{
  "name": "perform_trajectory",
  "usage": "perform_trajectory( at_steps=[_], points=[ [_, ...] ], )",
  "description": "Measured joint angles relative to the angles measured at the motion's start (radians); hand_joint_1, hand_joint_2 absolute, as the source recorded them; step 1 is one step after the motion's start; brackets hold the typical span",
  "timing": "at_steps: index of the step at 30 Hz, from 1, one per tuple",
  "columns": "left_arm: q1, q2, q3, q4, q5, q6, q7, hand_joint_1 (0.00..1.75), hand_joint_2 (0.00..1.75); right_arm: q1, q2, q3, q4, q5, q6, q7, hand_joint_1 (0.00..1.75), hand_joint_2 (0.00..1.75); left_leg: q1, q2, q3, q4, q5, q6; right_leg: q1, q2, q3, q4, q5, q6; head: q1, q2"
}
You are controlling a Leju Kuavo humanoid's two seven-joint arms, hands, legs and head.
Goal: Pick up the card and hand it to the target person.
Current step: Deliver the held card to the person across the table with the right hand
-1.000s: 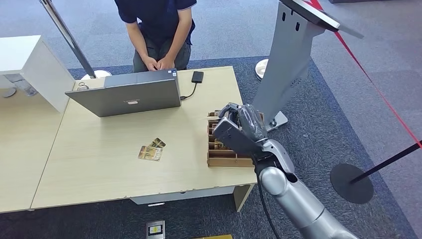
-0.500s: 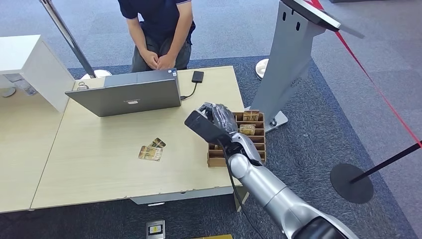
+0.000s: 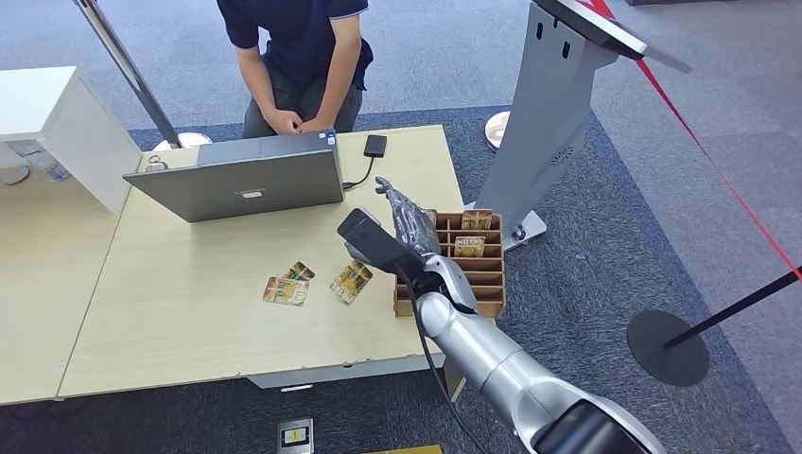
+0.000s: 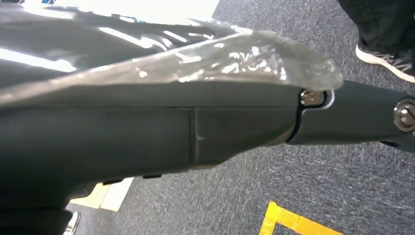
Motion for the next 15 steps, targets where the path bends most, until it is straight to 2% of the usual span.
perform_trajectory(
  at_steps=[8, 11, 15],
  points=[
    [0.002, 0.0, 0.0, 0.0, 0.004, 0.0, 0.0, 0.0, 0.0, 0.009, -0.004, 0.0, 0.002, -0.02, -0.022, -0.006, 0.0, 0.0, 0.0, 0.0, 0.0, 0.0, 0.0, 0.0, 0.0, 0.0, 0.0, 0.0, 0.0, 0.0, 0.0, 0.0],
    [0.004, 0.0, 0.0, 0.0, 0.01, 0.003, -0.002, 0.0, 0.0, 0.027, -0.012, -0.003, -0.025, -0.022, -0.062, -0.007, 0.0, 0.0, 0.0, 0.0, 0.0, 0.0, 0.0, 0.0, 0.0, 0.0, -0.001, 0.0, 0.0, 0.0, 0.0, 0.0],
    [0.006, 0.0, 0.0, 0.0, 0.02, 0.008, -0.002, 0.0, 0.0, 0.081, -0.048, -0.01, -0.136, 0.066, -0.119, 0.049, 0.0, 0.0, 0.0, 0.0, 0.0, 0.0, 0.0, 0.0, 0.0, 0.0, -0.001, 0.0, 0.0, 0.0, 0.0, 0.0]
  ],
)
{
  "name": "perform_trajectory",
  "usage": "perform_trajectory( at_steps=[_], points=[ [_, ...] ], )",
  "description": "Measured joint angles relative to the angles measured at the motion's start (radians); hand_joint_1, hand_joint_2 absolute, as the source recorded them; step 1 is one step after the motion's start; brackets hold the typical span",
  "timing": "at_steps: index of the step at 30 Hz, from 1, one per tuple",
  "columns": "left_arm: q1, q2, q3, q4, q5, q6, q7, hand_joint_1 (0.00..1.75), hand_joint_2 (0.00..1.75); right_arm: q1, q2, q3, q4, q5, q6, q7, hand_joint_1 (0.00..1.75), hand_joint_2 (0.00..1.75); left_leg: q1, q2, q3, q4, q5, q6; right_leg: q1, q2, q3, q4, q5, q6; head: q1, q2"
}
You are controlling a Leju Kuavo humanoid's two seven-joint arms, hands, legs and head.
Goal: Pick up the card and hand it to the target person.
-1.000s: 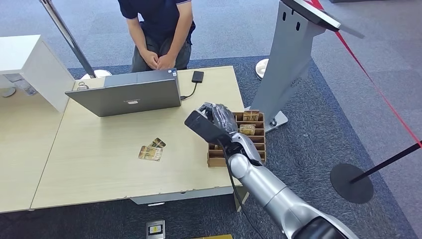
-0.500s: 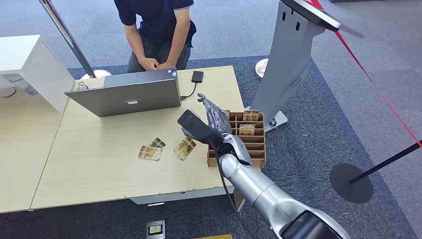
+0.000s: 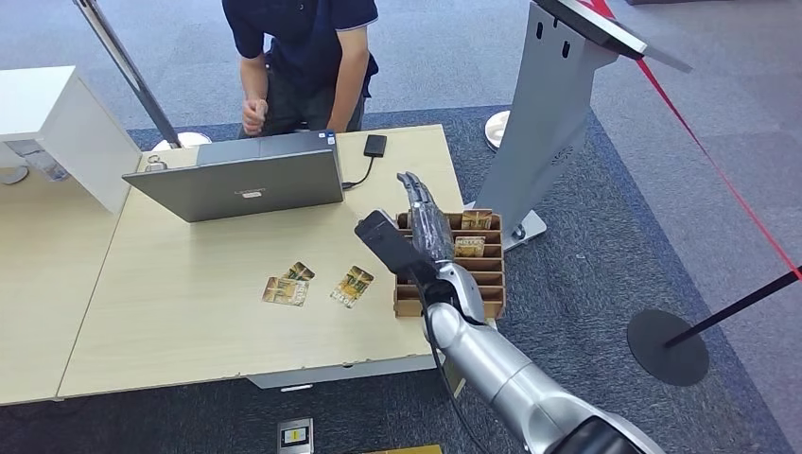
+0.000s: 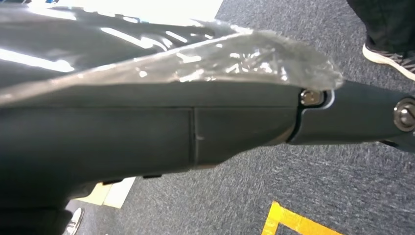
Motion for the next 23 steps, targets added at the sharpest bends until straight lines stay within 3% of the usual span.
perform_trajectory(
  at_steps=[1, 5, 8, 13, 23],
  points=[
    [0.001, 0.0, 0.0, 0.0, 0.002, 0.001, 0.0, 0.0, 0.0, 0.015, -0.013, -0.002, -0.036, 0.049, -0.011, 0.023, 0.0, 0.0, 0.0, 0.0, 0.0, 0.0, 0.0, 0.0, 0.0, 0.0, 0.0, 0.0, 0.0, 0.0, 0.0, 0.0],
    [0.004, 0.0, 0.001, 0.0, 0.005, 0.004, -0.001, 0.0, 0.0, 0.114, -0.08, -0.021, -0.243, 0.269, -0.033, 0.115, 0.0, 1.75, 0.0, 0.0, 0.0, 0.0, -0.001, 0.0, 0.0, 0.0, 0.0, -0.001, 0.0, 0.0, 0.0, 0.0],
    [0.006, 0.0, 0.002, 0.001, 0.005, 0.004, -0.004, 0.0, 0.0, 0.196, -0.129, -0.046, -0.39, 0.336, -0.03, 0.156, 0.0, 1.75, 0.0, 0.0, 0.0, 0.0, -0.001, 0.0, 0.0, 0.0, 0.0, -0.001, 0.0, 0.0, 0.0, 0.0],
    [0.007, 0.0, 0.002, 0.002, 0.001, -0.001, -0.014, 0.0, 0.0, 0.309, -0.2, -0.091, -0.566, 0.318, -0.027, 0.18, 0.0, 1.75, 0.0, 0.001, 0.0, 0.0, -0.001, 0.0, 0.0, 0.0, 0.0, -0.001, 0.0, 0.0, 0.0, 0.0],
    [0.004, 0.001, 0.002, 0.002, -0.014, -0.009, -0.019, 0.0, 0.0, 0.377, -0.257, -0.153, -0.668, 0.204, -0.011, 0.192, 0.0, 1.75, 0.0, 0.001, 0.0, 0.0, -0.001, 0.0, 0.0, 0.0, 0.0, -0.001, 0.0, 0.0, 0.0, 0.0]
  ],
)
